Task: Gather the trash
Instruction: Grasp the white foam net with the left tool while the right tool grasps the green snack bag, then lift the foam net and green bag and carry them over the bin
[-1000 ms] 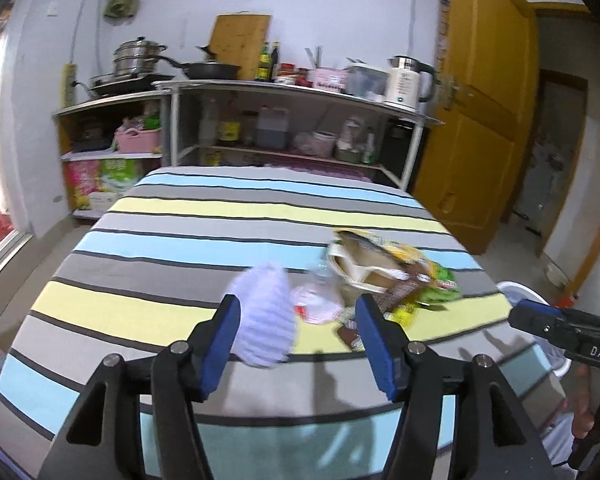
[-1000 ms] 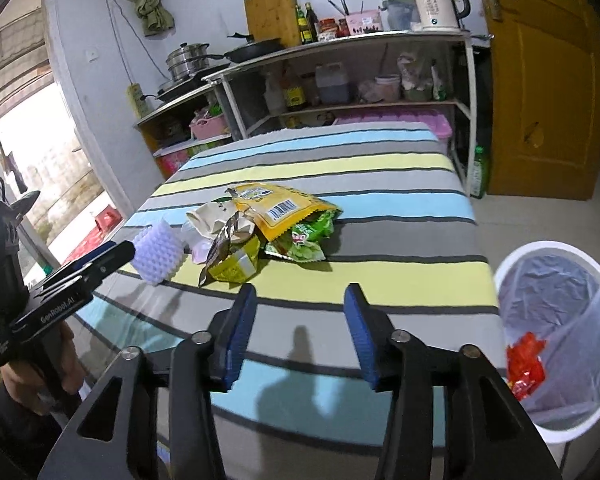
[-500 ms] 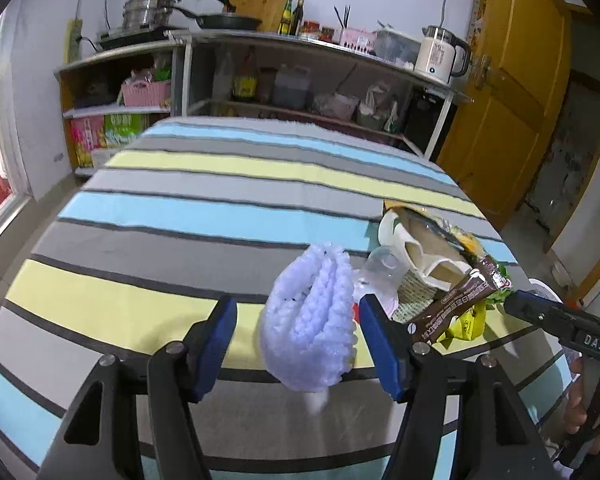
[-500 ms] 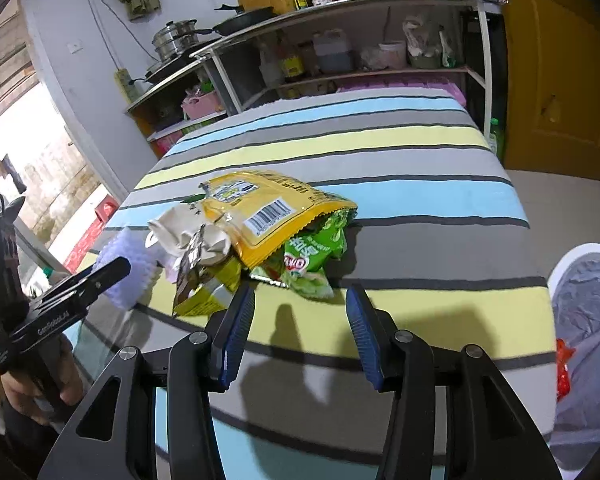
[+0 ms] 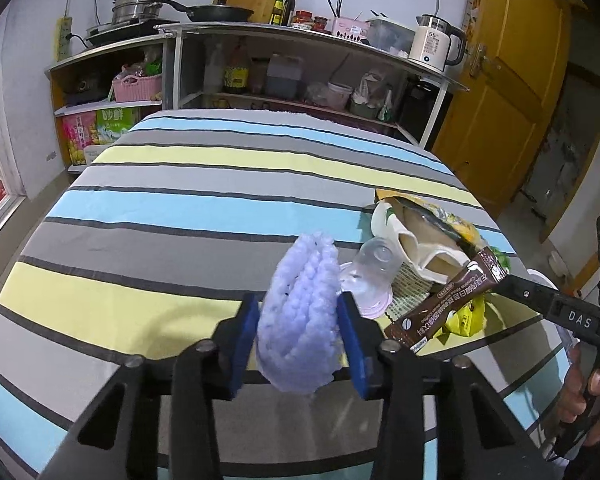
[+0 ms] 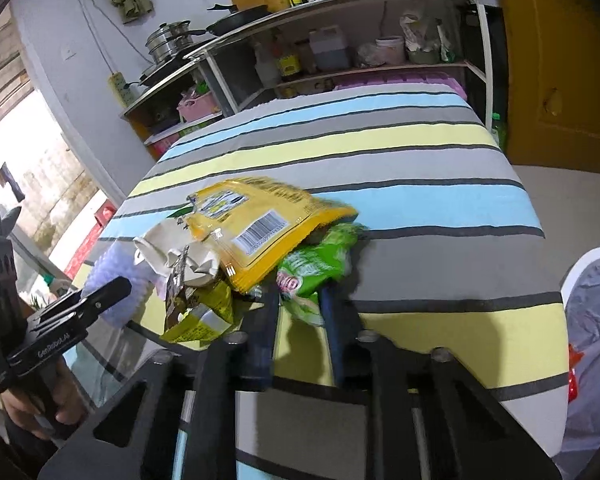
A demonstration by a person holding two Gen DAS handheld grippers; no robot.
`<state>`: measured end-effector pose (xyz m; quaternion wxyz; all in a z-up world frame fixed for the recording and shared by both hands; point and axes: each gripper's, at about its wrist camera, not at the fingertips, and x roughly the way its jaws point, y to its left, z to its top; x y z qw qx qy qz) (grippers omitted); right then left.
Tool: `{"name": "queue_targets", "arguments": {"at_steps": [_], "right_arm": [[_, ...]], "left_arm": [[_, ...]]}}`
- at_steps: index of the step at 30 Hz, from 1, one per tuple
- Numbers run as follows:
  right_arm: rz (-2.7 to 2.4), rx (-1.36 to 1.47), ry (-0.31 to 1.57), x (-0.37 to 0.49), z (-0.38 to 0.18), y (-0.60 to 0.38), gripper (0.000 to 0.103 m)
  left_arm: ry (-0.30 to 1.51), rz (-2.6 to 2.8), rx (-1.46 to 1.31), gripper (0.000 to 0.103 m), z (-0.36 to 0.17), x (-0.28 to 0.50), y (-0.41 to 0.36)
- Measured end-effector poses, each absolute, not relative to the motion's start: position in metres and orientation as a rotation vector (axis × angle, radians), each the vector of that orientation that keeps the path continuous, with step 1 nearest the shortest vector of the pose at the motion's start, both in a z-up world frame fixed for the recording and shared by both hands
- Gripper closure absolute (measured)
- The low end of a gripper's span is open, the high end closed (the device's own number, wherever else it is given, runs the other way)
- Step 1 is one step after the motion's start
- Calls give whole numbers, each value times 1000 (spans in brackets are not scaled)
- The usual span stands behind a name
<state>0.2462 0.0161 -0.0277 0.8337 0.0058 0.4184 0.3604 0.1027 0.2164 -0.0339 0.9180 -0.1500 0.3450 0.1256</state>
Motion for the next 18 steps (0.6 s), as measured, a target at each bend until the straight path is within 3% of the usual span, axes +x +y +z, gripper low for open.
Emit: {"name": "queue_targets", "arguments": {"at_steps": [6, 18], "right_arm": [[748, 8, 861, 237, -24, 4, 94], [718, 46, 828, 211, -14, -35, 94]], "left_arm": [[699, 258, -298, 75, -32, 98, 212], [646, 231, -283, 78, -13, 80, 191]]}}
